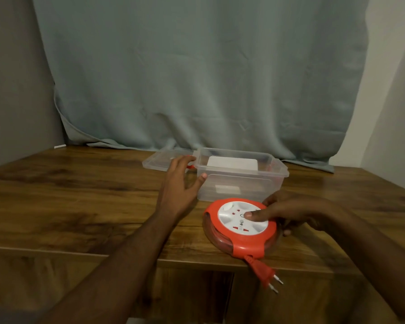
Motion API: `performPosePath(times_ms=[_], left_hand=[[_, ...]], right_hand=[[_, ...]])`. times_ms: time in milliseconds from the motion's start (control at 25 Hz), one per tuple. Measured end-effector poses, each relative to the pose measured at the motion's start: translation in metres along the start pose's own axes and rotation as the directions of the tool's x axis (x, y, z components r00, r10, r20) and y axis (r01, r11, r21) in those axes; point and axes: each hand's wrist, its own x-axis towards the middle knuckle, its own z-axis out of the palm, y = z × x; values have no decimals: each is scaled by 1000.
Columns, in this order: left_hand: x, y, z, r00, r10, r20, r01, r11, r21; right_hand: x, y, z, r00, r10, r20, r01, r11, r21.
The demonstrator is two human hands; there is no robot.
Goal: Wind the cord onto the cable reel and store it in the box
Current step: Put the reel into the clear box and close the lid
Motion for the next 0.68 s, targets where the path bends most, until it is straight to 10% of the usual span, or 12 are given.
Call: performPosePath(times_ms=[360,680], left_hand=[[2,-3,5,998,47,41,-50,997,58],[3,-8,6,998,47,48,-47,999,-3]], right_hand=[[-18,1,-27,971,-192,-144,222,947,232],[-43,-84,-122,574,-491,-655,539,829,-149]])
